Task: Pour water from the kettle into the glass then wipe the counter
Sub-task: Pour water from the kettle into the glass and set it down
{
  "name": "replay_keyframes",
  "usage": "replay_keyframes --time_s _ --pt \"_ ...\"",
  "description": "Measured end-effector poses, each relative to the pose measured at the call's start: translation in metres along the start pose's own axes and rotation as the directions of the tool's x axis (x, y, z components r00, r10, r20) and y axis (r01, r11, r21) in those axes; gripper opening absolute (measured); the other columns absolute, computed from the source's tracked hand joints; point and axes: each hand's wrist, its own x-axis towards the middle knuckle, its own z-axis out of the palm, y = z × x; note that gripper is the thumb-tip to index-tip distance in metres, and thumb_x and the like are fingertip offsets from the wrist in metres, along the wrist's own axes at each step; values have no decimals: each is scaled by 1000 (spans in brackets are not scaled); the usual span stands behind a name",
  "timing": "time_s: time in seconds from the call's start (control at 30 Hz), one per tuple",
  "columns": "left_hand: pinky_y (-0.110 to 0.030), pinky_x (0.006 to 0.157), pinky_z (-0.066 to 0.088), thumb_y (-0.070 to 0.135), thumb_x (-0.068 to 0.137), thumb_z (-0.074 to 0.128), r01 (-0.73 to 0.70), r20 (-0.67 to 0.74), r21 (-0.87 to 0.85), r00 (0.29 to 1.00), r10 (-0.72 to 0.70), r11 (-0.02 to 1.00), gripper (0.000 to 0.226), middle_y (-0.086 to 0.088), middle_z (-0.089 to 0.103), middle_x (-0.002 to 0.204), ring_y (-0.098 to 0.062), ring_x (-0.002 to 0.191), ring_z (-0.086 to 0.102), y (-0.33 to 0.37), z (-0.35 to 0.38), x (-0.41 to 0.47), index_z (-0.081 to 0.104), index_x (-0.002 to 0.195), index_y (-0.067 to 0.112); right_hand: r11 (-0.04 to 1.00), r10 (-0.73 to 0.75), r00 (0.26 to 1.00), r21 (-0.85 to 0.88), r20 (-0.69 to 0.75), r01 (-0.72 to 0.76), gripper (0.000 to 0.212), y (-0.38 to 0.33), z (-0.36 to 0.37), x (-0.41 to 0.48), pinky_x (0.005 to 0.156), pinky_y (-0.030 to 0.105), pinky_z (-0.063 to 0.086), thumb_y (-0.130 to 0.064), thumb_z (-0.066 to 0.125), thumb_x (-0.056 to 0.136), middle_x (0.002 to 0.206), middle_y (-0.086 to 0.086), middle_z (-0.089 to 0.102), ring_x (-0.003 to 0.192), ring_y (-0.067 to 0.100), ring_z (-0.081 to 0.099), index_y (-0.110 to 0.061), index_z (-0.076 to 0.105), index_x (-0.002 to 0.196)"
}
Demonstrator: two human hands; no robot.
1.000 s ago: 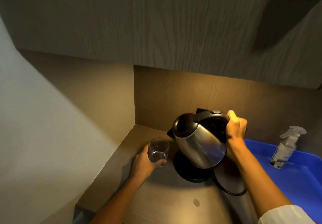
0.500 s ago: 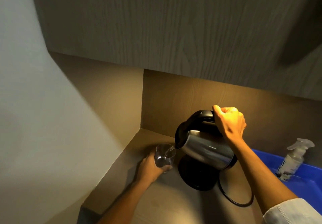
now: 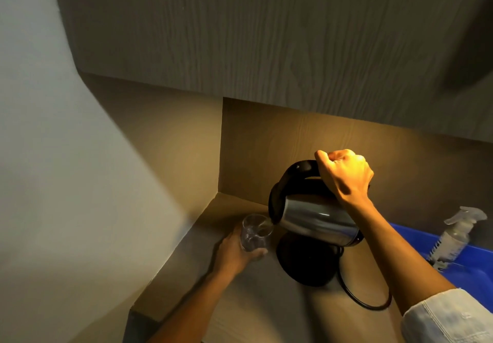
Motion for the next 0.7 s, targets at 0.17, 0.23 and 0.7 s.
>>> replay_keyframes --time_s 0.17,0.23,0.7 --pt "-36 96 52 59 59 85 2 -4 18 1000 -2 1000 83 4 69 126 -18 118 63 0 0 1 54 130 30 999 14 999 -46 29 -13 48 1 6 5 49 22 31 -43 51 89 65 16 67 60 25 62 -4 69 68" --pt "-38 98 51 57 60 84 -9 -7 26 1000 9 1000 84 3 67 129 -20 120 62 0 -1 1 53 133 29 994 -88 994 -78 -68 82 52 -12 3 9 49 22 29 -45 47 83 41 0 46 41 13 45 -11 53 44" --pt "-35 93 54 65 50 81 -2 -30 5 1000 3 1000 84 15 71 116 -8 110 66 -2 -2 -1 54 126 41 958 -238 971 -171 -37 228 50 -34 6 10 48 23 28 -41 43 84 41 -2 37 40 13 36 -13 48 43"
